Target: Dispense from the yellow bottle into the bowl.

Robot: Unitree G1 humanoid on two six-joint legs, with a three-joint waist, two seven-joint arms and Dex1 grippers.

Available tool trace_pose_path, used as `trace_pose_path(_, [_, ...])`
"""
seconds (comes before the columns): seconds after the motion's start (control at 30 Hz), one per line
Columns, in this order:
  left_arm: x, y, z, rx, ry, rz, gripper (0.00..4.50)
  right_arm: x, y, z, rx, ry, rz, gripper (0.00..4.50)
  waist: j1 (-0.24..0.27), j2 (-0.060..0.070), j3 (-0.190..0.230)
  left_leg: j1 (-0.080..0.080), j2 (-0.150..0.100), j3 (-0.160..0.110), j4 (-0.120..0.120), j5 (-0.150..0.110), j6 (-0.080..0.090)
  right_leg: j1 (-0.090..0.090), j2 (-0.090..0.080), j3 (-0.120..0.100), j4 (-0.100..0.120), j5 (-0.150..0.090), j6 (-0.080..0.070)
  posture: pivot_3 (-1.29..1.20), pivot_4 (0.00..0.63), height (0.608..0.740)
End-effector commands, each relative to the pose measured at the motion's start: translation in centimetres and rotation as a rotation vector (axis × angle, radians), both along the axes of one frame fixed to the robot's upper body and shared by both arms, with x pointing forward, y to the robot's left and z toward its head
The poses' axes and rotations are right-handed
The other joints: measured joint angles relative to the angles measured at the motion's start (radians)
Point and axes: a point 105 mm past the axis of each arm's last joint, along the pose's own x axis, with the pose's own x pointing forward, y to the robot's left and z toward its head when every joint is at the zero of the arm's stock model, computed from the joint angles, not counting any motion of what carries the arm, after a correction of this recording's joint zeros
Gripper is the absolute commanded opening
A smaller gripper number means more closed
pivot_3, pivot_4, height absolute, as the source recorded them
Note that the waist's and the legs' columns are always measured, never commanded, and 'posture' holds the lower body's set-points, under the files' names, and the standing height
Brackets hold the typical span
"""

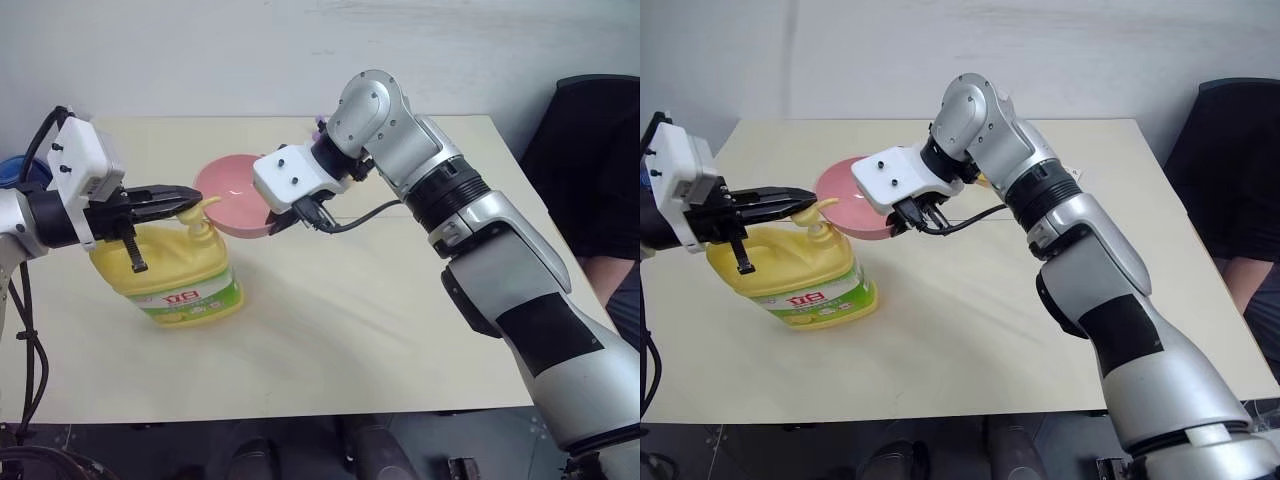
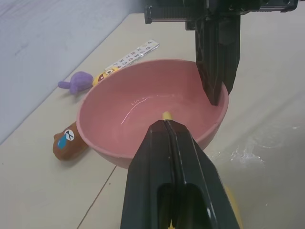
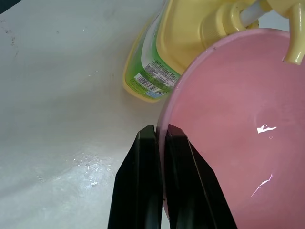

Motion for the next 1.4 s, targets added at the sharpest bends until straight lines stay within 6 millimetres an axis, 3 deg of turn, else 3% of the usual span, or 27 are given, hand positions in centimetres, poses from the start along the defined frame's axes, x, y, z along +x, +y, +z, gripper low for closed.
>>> trace_pose_path(0.03, [0.3,0.1,-4.9,0.073,0.190,0.005,0.01,-1.4,0.7,2.1,-0.006,-0.045,0.085,0.00,0.000,0.001,0.000,0.000,0.000,0.000,0.000,0.000,0.000,0.000,0.000,0.000,0.000,0.000,0.000,0.00,0.150,0.740])
trace_pose_path(0.17, [0.1,0.4,-6.2,0.123,0.221,0.004,0.01,-1.6,0.9,2.1,-0.003,-0.043,0.092,0.00,-0.001,0.001,-0.001,0.003,0.000,0.000,0.000,0.000,0.000,0.002,0.000,0.000,-0.001,0.000,-0.001,0.00,0.150,0.740])
trace_pose_path(0.47, [0.8,0.9,-7.1,0.157,0.225,0.025,0.01,-1.8,1.1,2.5,0.009,-0.038,0.094,0.00,-0.002,0.002,-0.001,0.014,0.000,0.002,-0.003,0.000,0.000,0.010,0.001,0.002,-0.001,-0.002,-0.004,0.00,0.150,0.740])
trace_pose_path(0.6, [0.9,0.2,-4.5,0.059,0.180,0.011,0.01,-1.7,1.0,2.4,0.015,-0.032,0.092,0.00,-0.001,0.002,-0.001,0.014,0.001,0.001,-0.003,0.000,0.000,0.011,0.001,0.001,-0.001,-0.002,-0.004,0.00,0.150,0.740])
trace_pose_path(0.8, [-0.1,-0.7,1.1,-0.125,0.123,-0.031,0.01,-1.6,0.5,2.2,0.024,-0.019,0.085,0.00,0.000,0.001,-0.001,0.010,0.001,0.000,-0.003,0.000,0.000,0.007,0.001,0.000,0.000,-0.002,-0.004,0.00,0.150,0.740])
trace_pose_path(1.0, [-2.0,-0.4,5.5,-0.248,0.069,-0.058,1.78,-0.9,-1.2,2.0,0.041,-0.003,0.043,0.00,0.000,0.001,0.000,-0.008,0.002,-0.002,-0.002,0.001,-0.002,-0.009,0.001,-0.002,0.003,-0.002,-0.003,0.00,0.150,0.740])
trace_pose_path(1.17, [-5.0,0.4,8.2,-0.288,0.051,-0.079,3.27,-0.1,-4.7,0.7,0.052,0.015,-0.023,0.00,0.003,0.000,0.000,-0.018,0.002,-0.003,-0.001,0.003,-0.007,-0.017,0.000,-0.002,0.001,-0.002,-0.003,0.00,0.150,0.740])
trace_pose_path(1.3, [-8.4,0.2,7.7,-0.174,0.053,-0.085,4.47,0.3,-8.6,-2.2,0.035,0.042,-0.096,0.00,0.001,0.000,0.000,-0.021,0.001,-0.003,-0.001,0.003,-0.007,-0.018,-0.001,-0.003,-0.002,-0.002,-0.003,0.00,0.150,0.740])
trace_pose_path(1.4, [-9.1,0.5,6.1,-0.127,0.050,-0.010,4.47,1.3,-11.1,-5.0,0.049,0.052,-0.200,0.00,0.003,0.000,0.000,-0.021,0.001,-0.003,-0.001,0.003,-0.007,-0.018,0.000,-0.002,-0.002,-0.002,-0.003,0.00,0.150,0.740])
